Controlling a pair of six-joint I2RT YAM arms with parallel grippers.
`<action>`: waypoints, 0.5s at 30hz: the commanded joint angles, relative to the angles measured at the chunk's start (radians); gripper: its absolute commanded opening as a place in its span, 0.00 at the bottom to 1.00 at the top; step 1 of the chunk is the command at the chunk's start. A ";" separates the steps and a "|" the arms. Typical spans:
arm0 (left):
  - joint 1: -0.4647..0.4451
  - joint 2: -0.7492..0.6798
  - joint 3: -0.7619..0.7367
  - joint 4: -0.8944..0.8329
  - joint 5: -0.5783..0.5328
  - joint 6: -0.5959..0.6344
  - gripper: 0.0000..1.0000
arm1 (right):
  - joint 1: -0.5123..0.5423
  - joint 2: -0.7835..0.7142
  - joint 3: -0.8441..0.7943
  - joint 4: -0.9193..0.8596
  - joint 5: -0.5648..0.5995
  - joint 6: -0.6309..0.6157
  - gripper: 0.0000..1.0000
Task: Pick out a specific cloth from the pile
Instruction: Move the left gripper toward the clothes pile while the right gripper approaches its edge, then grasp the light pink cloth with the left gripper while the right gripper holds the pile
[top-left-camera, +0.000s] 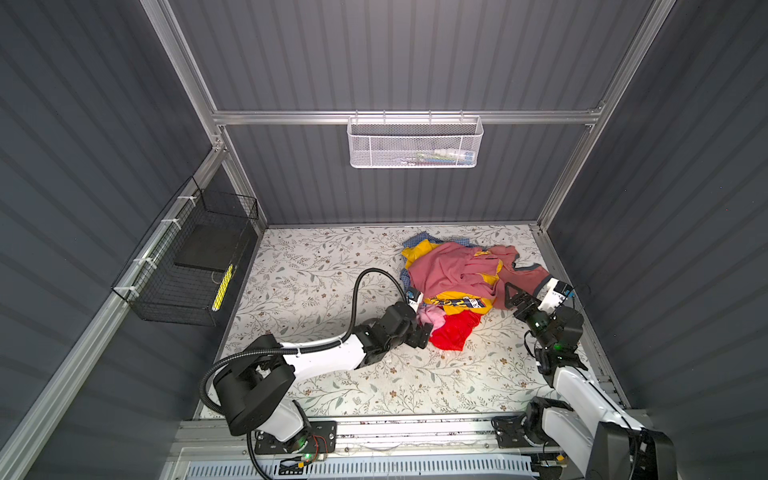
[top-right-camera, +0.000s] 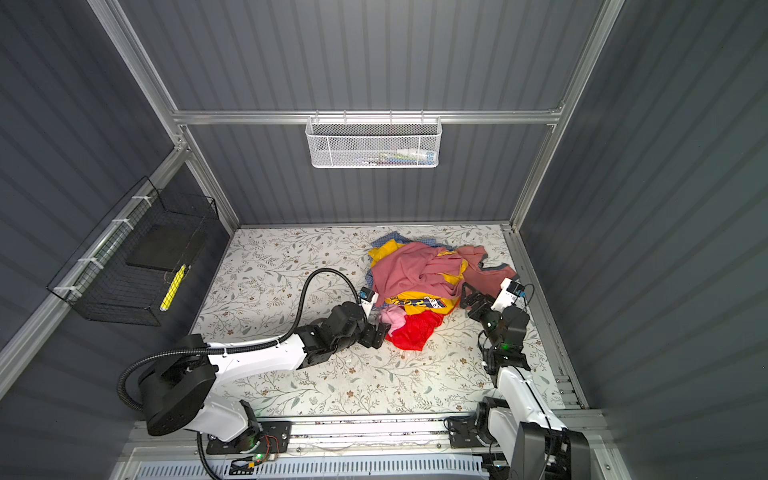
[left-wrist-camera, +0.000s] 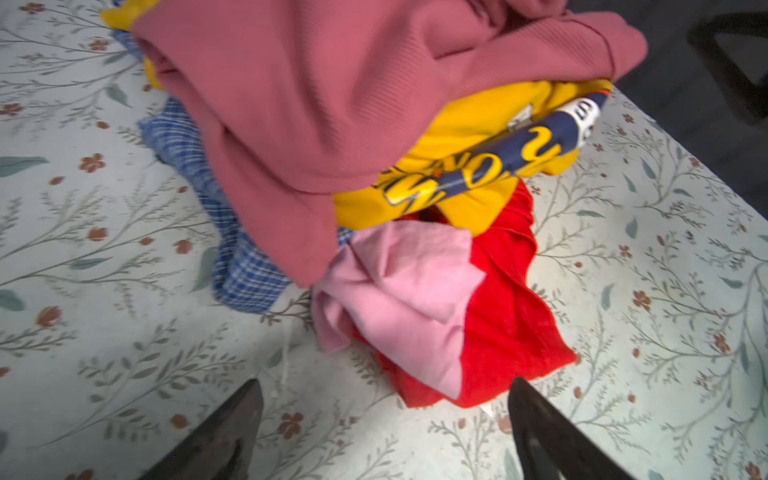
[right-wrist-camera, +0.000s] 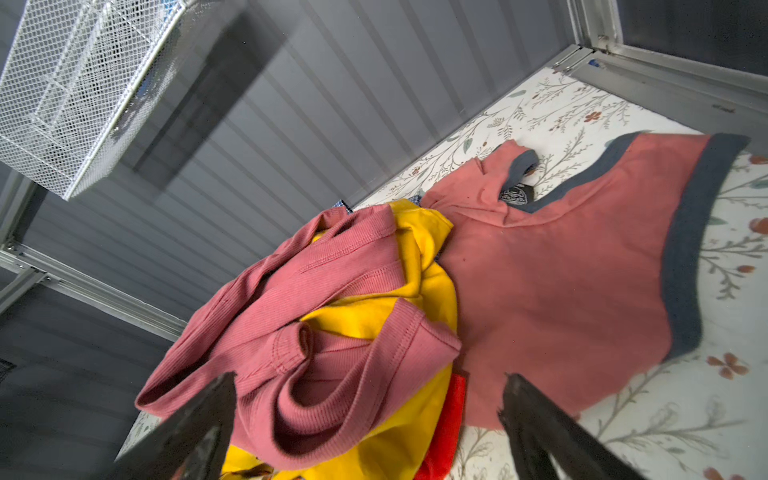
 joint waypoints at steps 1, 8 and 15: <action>-0.005 0.031 0.052 0.034 0.089 -0.013 0.92 | -0.002 -0.011 -0.007 0.021 -0.026 0.012 0.99; -0.004 0.157 0.177 -0.042 0.174 0.013 0.91 | -0.001 -0.029 -0.004 -0.007 -0.032 -0.007 0.99; 0.006 0.257 0.289 -0.139 0.181 -0.001 0.84 | -0.001 -0.067 -0.015 -0.049 -0.022 -0.037 0.99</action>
